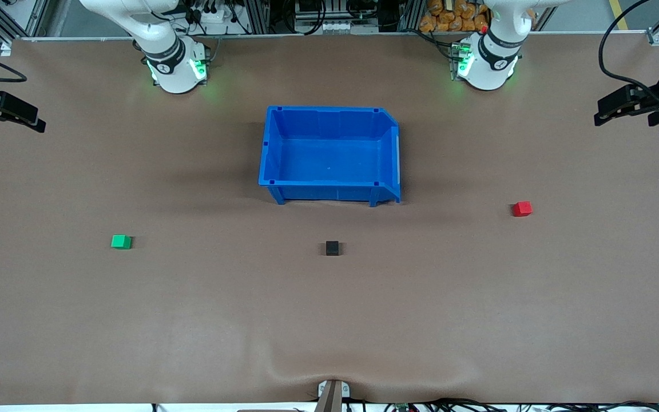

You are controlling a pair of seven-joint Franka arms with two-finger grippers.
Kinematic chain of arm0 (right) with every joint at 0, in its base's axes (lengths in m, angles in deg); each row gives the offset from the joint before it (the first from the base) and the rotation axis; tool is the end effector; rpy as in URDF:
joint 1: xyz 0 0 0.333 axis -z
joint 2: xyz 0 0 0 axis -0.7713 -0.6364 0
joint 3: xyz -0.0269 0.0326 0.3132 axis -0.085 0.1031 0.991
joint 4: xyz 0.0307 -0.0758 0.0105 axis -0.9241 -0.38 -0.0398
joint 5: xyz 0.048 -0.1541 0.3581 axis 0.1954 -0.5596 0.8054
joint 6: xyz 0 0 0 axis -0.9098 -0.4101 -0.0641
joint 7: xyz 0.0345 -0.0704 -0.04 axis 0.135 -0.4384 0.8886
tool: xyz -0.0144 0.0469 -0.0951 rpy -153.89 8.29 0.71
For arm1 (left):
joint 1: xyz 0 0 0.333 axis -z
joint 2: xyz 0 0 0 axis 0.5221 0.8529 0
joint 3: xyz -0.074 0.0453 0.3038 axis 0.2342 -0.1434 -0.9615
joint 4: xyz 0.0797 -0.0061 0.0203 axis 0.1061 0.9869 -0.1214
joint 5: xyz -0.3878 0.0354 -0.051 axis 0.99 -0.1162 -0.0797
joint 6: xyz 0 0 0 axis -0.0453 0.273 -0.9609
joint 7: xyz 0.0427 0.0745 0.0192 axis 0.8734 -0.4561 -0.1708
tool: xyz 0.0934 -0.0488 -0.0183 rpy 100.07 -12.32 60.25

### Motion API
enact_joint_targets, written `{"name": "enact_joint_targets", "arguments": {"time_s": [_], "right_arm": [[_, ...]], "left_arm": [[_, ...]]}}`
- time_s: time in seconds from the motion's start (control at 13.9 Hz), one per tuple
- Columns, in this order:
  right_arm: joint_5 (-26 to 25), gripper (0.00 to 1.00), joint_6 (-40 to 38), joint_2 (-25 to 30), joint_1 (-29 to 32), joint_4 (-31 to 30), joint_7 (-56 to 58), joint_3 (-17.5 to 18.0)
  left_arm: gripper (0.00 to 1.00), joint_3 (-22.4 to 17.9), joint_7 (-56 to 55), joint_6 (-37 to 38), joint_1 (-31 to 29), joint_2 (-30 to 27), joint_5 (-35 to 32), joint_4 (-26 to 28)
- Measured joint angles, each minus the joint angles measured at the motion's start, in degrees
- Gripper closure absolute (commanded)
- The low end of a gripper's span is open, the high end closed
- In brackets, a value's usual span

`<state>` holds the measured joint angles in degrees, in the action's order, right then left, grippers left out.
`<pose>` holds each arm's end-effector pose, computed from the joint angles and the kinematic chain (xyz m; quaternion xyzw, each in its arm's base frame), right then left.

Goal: Attach green and red cubes to black cube

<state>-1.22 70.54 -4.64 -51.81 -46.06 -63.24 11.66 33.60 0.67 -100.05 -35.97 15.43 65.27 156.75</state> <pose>0.5171 -0.0382 0.6407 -0.9975 0.0327 0.0605 0.0151 0.5302 -0.0222 0.6476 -0.9978 0.0258 0.0566 0.0218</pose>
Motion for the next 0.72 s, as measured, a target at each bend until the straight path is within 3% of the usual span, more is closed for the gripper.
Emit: {"name": "enact_joint_targets", "arguments": {"time_s": [0.36,0.72], "right_arm": [[0.0,0.00,0.0,0.0,0.0,0.0,0.0,0.0],[0.0,0.00,0.1,-0.2,0.0,0.0,0.0,0.0]], "left_arm": [[0.00,0.0,-0.1,-0.3,0.0,1.2,0.3,0.3],[0.00,0.0,-0.6,-4.5,0.0,1.8,0.9,5.1]]}}
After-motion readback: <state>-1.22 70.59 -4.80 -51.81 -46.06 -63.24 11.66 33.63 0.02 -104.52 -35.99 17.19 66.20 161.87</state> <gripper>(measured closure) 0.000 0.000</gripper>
